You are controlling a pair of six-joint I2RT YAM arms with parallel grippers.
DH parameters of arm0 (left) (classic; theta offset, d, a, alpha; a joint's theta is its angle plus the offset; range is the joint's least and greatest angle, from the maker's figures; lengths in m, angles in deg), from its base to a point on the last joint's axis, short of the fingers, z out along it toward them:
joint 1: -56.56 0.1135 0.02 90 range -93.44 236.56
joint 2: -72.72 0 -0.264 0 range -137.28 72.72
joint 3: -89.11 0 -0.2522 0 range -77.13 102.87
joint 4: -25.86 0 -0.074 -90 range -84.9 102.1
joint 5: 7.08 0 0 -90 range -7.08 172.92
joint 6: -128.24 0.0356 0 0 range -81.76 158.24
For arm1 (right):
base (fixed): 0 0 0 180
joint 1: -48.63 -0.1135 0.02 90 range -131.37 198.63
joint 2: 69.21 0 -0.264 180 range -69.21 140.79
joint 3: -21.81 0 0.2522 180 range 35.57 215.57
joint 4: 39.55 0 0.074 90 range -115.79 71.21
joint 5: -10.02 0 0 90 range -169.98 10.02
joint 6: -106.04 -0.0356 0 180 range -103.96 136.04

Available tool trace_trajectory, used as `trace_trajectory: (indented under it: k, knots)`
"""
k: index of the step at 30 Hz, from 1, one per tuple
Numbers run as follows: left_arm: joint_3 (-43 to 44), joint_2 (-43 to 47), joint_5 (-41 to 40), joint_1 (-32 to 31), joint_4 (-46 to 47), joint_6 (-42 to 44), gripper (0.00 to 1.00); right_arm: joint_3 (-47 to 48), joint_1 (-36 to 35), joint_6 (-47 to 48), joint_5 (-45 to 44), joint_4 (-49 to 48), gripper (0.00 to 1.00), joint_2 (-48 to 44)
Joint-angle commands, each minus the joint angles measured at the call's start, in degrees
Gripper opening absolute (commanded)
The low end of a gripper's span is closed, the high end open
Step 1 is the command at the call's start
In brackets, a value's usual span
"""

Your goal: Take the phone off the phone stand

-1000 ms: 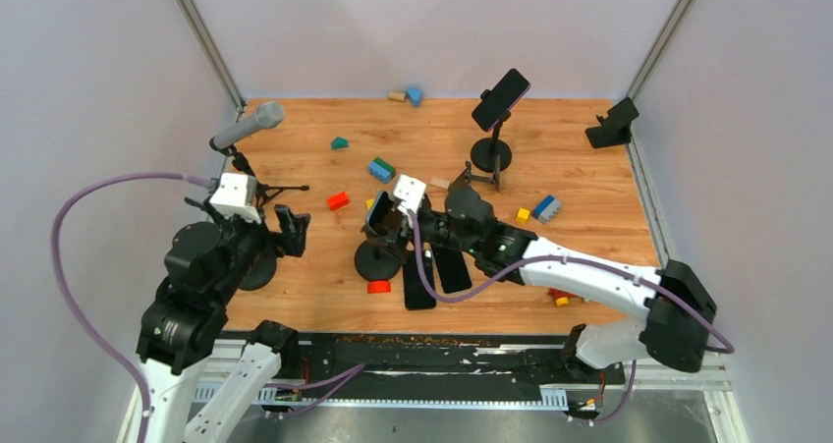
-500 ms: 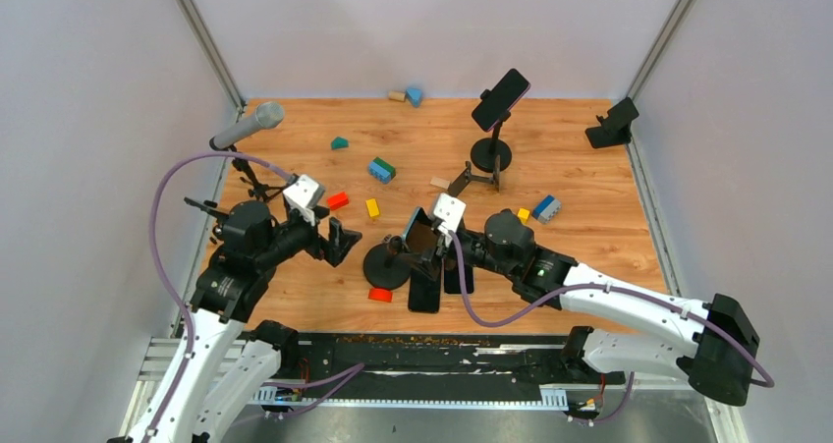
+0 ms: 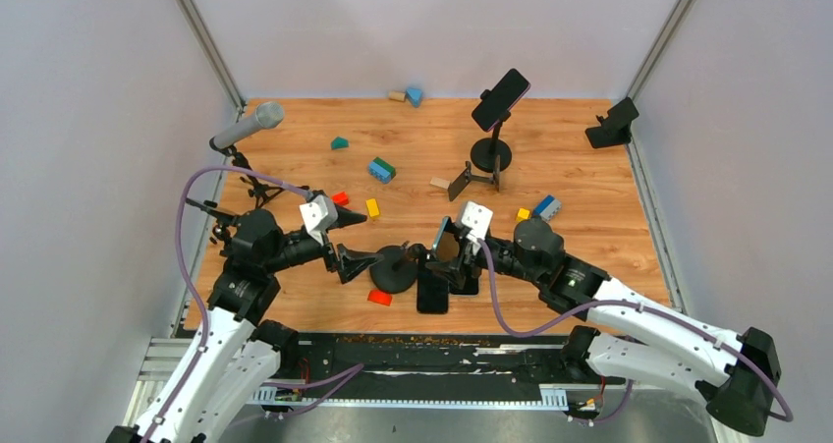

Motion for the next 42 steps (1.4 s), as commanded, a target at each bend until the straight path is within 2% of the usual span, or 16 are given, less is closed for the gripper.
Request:
trace_trajectory:
  k: [1,7,12,15,20,24,28,42]
  knots:
    - [-0.3,-2.4,7.3,-4.2,13.2,-3.5,1.0,-0.5,3.3,0.2,5.0,1.0,0.0,-4.9]
    - [2.9,-9.3,8.4,-11.5,6.0,10.9,1.0,-2.2,4.3,0.2,15.2,1.5,0.0,-6.3]
    - [4.1,-13.0,8.6,-14.4,1.5,23.5,0.99,-3.5,4.3,0.8,20.5,0.6,0.0,-6.1]
    - [3.4,-14.4,6.1,-15.4,5.2,24.3,0.99,-4.0,4.3,1.2,22.4,0.1,0.01,-6.1]
    - [6.2,-18.1,8.4,-17.1,5.4,25.1,0.92,-3.8,4.3,0.5,23.5,-2.4,0.02,-4.5]
    - [6.8,-19.4,3.6,-23.9,4.7,26.7,0.88,-2.7,4.2,-0.2,24.8,-4.1,0.01,-1.9]
    - [6.3,-20.4,0.6,-27.8,5.1,26.1,0.84,-2.3,4.3,-1.2,25.5,-6.3,0.0,-0.1]
    - [6.1,-23.4,-5.0,-28.7,7.8,25.6,0.66,-3.9,4.2,-3.6,30.7,-11.8,0.0,1.9]
